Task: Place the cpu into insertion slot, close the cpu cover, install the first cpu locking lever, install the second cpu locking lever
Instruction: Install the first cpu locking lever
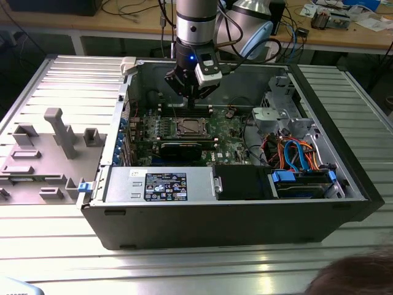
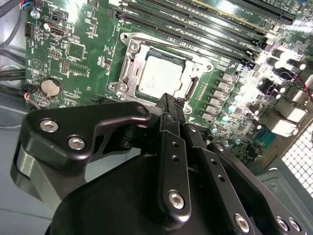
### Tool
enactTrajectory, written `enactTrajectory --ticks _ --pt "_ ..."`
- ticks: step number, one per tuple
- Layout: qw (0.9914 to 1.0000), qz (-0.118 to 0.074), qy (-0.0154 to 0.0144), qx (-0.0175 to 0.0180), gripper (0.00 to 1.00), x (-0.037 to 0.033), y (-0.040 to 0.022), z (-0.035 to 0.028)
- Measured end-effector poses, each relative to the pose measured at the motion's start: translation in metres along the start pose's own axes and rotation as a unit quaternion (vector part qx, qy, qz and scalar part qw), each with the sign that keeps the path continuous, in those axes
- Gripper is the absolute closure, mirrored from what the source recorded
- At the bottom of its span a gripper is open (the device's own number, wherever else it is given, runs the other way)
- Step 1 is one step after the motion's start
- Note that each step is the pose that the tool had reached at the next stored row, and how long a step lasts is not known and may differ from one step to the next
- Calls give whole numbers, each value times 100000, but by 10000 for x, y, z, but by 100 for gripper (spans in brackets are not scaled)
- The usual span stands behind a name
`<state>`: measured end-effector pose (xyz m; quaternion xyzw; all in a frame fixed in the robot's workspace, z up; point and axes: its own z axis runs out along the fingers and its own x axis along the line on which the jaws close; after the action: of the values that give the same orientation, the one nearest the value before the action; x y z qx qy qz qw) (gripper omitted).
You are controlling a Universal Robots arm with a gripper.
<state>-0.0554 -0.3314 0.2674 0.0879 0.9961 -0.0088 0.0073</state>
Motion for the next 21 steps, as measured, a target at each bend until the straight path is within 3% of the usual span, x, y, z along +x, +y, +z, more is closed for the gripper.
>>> enactTrajectory --ticks 21 --pt "99899 -4483 -75 -71 89 0 0 0"
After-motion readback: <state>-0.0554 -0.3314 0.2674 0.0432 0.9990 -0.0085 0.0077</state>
